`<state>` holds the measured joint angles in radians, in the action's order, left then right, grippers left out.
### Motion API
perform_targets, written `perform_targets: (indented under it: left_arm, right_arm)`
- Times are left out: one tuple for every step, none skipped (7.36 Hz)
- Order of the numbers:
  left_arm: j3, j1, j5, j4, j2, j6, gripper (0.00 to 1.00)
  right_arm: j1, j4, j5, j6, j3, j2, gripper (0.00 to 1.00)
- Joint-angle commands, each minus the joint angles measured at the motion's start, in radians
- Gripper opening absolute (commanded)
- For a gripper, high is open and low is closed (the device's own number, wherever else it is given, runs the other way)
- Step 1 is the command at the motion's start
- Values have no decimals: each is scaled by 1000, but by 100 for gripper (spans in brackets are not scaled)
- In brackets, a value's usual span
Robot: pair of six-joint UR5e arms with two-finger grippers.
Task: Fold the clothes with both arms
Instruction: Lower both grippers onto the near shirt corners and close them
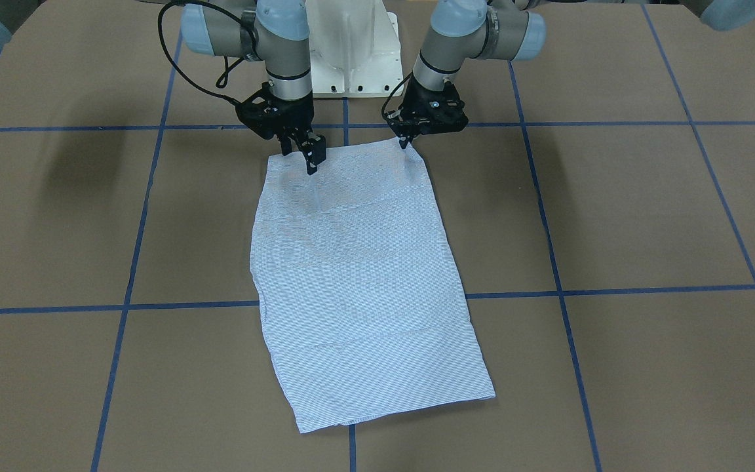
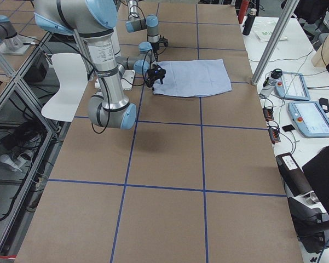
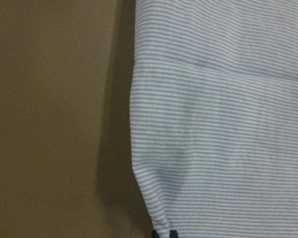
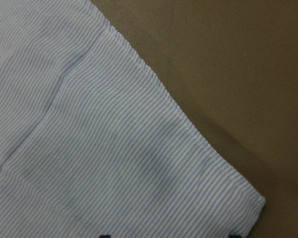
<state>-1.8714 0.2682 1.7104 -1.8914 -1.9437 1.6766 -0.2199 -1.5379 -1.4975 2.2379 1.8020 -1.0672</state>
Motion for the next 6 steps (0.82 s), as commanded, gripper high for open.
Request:
perform_targets:
  left_arm:
    - [0,-1,0,0,0,0,0]
    - [0,-1,0,0,0,0,0]
    - [0,-1,0,0,0,0,0]
    - [0,-1,0,0,0,0,0]
    - [0,0,0,0,0,0,0]
    - [0,0,0,0,0,0,0]
  right_arm:
    - [1,-4,3,2,-6,0,83]
    - [1,-4,3,2,-7,0,80]
    - [1,-4,3,15,-7,1,72]
    - [1,-2,3,49,-9,7,58]
    - [1,-1,5,63,-25,22,37]
    - [1,7,5,83,-38,23,28]
